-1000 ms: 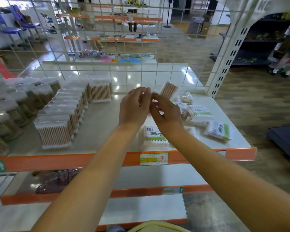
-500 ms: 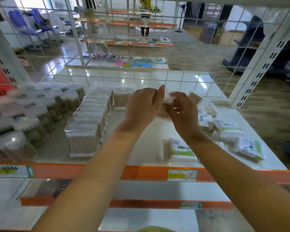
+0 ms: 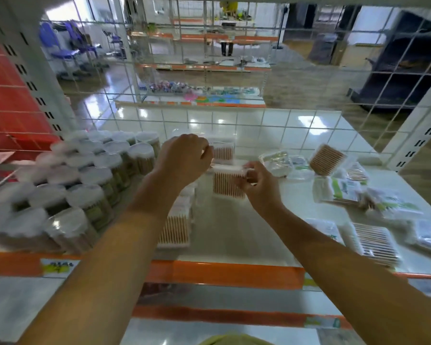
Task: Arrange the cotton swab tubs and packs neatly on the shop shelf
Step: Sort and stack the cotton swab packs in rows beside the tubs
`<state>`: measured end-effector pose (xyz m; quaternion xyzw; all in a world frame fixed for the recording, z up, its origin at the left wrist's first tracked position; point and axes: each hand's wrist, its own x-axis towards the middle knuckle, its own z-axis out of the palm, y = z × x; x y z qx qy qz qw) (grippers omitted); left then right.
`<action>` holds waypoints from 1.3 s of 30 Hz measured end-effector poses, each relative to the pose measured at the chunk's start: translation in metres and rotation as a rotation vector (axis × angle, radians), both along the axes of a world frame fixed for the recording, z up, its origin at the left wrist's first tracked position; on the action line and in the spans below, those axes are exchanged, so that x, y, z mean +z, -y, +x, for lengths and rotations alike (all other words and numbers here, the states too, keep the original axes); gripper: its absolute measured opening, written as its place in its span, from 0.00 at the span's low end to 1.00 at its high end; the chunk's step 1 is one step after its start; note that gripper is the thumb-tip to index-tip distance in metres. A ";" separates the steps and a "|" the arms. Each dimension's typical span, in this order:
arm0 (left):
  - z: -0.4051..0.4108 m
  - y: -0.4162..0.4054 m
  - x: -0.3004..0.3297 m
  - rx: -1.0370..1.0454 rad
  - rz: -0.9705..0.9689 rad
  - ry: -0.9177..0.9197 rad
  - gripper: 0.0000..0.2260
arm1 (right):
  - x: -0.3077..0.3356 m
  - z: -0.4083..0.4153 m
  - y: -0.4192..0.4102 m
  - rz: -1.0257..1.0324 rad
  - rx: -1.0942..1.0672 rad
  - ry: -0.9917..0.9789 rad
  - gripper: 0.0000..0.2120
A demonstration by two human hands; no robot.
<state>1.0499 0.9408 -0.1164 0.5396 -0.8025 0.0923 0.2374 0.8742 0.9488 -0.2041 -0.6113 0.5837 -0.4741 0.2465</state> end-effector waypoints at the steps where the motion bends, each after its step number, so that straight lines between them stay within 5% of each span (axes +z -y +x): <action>1: 0.005 0.003 -0.002 0.007 -0.002 -0.002 0.15 | -0.002 0.000 0.002 -0.009 -0.008 -0.029 0.12; 17: 0.045 0.013 -0.031 0.001 0.068 0.027 0.13 | -0.005 0.020 0.057 -0.110 -0.168 -0.457 0.17; 39: 0.050 0.017 -0.043 -0.047 0.053 0.010 0.11 | 0.005 0.038 0.065 -0.074 -0.313 -0.561 0.13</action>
